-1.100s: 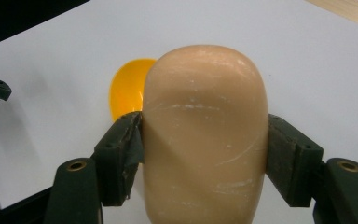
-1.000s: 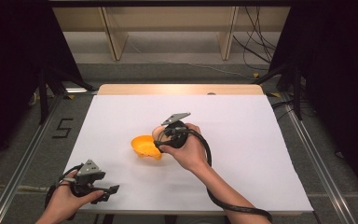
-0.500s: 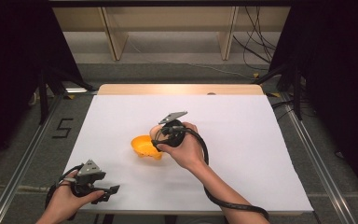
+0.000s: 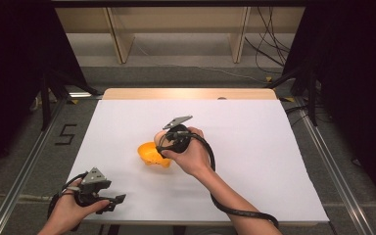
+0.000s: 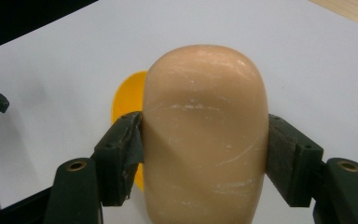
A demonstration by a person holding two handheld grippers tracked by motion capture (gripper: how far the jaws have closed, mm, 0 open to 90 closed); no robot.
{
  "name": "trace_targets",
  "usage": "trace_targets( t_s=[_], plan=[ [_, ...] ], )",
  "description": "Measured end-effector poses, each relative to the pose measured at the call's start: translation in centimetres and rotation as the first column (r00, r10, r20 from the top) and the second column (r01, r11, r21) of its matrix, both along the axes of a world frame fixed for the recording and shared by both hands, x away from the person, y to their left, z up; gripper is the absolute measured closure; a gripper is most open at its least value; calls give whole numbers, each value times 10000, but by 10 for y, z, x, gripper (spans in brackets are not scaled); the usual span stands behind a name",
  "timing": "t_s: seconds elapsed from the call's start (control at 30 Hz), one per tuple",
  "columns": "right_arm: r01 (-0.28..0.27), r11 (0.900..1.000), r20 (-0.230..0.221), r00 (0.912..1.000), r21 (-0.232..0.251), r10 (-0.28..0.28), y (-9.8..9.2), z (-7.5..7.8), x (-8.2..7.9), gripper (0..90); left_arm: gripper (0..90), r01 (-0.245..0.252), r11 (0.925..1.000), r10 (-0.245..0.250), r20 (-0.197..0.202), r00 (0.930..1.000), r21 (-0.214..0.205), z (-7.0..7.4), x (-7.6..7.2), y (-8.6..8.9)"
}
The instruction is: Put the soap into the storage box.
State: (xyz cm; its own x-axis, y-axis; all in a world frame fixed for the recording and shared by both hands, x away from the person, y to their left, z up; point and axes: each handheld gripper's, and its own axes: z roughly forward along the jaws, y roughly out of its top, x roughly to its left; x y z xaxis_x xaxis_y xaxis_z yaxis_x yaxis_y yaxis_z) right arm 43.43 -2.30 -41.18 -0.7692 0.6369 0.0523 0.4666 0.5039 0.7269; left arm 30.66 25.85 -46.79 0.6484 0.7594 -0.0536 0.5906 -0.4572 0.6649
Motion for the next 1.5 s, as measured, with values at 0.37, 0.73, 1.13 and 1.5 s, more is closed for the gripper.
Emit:
trace_targets(
  t_s=[0.37,0.73,1.13,1.5],
  plan=[
    [-35,10000,-28,10000,-9,35,3,1,2,352,234,38,9999,-38,-23,10000,100,0,0,1],
    [4,10000,-96,10000,74,-4,7,2,4,352,234,21,10000,-21,-116,9999,-38,1,-1,1],
    [-34,9999,87,10000,146,33,12,0,7,352,234,-22,10000,21,-130,9999,-67,1,-1,0],
    [-277,9996,-84,9996,17,277,16,1,8,352,234,15,10000,-15,-83,10000,-67,1,-1,1]
  ],
)
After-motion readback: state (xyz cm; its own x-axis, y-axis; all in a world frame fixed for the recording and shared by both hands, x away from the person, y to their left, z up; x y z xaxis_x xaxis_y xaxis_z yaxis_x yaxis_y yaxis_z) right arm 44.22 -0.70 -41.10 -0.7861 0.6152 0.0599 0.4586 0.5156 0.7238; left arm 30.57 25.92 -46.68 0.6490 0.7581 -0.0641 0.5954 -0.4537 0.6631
